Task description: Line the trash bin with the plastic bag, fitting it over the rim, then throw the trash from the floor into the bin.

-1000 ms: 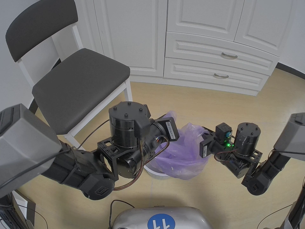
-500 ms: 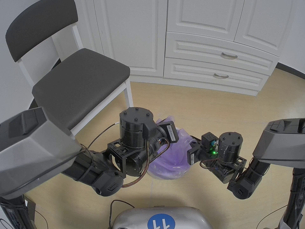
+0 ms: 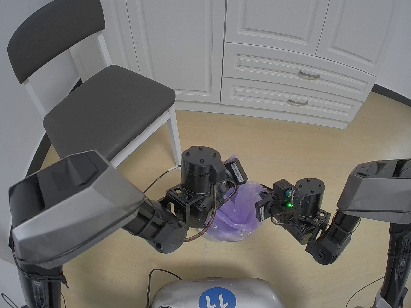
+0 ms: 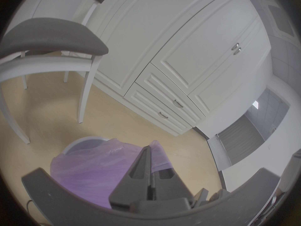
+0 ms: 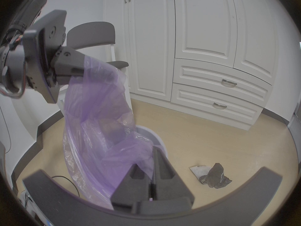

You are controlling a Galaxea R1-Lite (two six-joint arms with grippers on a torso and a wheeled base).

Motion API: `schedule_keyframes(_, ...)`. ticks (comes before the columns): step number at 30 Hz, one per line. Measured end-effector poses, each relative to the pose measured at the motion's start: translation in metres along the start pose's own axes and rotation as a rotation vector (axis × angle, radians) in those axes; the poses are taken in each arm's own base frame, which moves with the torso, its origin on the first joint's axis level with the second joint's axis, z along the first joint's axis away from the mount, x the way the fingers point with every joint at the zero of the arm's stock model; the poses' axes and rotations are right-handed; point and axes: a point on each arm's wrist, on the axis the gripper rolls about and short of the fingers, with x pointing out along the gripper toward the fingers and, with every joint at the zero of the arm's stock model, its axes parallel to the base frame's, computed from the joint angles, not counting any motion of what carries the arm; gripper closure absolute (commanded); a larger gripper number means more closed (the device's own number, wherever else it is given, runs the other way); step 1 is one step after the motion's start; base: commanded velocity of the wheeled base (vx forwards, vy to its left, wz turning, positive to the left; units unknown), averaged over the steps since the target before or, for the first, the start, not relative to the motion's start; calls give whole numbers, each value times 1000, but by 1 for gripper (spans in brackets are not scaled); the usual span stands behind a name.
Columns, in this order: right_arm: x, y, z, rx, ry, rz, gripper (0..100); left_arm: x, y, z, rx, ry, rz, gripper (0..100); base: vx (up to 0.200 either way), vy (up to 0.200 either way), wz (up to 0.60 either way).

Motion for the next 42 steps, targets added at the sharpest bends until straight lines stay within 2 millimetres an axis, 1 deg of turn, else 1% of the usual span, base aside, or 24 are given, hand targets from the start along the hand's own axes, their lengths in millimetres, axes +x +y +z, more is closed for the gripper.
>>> schedule_keyframes(2,2,-4,-1,-1,8,-13,100,9,4,-4,-21,-4,6,100,0,0,0)
schedule_keyframes(6,6,-11,-3,-2,25,-33,100,26,11,-17,-46,3,18,100,0,0,0)
schedule_keyframes(12,11,-19,-4,-2,28,-64,100,42,21,-37,-83,20,33,100,0,0,0)
schedule_keyframes(16,13,-26,-5,-11,33,-82,100,47,26,-48,-85,34,38,100,0,0,0)
schedule_keyframes(21,20,-39,-2,-15,23,-125,100,54,34,-59,-83,44,52,100,0,0,0)
schedule_keyframes(30,40,-61,1,5,-16,-218,100,62,50,-65,-83,46,83,100,0,0,0)
schedule_keyframes(32,42,-63,1,10,-21,-227,100,63,51,-67,-81,48,84,100,0,0,0)
schedule_keyframes(37,45,-59,0,33,-24,-219,100,64,55,-70,-79,51,94,100,0,0,0)
schedule_keyframes(39,44,-48,0,63,-26,-192,100,64,56,-71,-74,52,97,100,0,0,0)
schedule_keyframes(42,42,-23,1,127,-16,-137,100,63,61,-69,-69,49,111,100,0,0,0)
